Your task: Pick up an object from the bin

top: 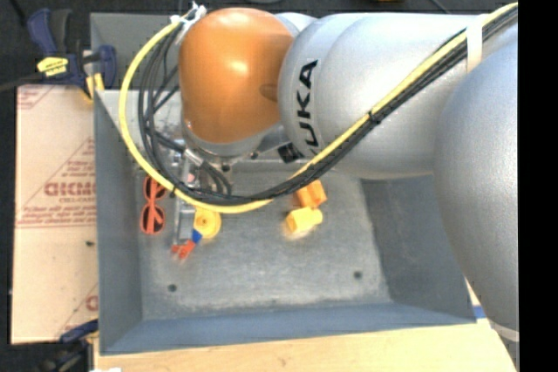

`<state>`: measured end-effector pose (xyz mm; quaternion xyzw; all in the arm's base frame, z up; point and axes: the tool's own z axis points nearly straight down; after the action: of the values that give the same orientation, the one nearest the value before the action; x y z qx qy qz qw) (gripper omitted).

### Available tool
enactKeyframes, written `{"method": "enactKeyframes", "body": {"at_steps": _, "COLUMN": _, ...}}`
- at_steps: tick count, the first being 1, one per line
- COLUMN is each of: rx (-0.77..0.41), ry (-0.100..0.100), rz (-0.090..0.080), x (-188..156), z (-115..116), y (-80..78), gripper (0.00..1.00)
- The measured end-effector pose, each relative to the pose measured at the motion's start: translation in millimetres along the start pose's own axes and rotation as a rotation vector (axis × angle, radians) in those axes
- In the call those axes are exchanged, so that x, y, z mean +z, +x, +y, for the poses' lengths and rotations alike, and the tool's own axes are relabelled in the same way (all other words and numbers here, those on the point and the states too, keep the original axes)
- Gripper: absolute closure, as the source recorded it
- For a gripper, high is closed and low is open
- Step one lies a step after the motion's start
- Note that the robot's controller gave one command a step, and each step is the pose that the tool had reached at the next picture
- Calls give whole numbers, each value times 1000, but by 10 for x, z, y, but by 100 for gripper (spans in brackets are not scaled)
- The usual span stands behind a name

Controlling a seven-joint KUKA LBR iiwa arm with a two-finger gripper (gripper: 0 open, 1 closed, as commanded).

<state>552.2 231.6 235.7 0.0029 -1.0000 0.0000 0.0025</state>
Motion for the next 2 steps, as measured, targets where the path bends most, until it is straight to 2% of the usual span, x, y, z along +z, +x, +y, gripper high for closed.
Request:
{"method": "enactKeyframes", "body": {"at_steps": 1, "rx": 6, "ry": -2, "rz": -8, "x": -52, "z": -15, "y": -18, "gripper": 0}}
{"method": "enactKeyframes", "body": {"at_steps": 2, "rx": -154, "ry": -4, "rz": -16, "x": 356, "z": -352, "y": -150, "gripper": 0}}
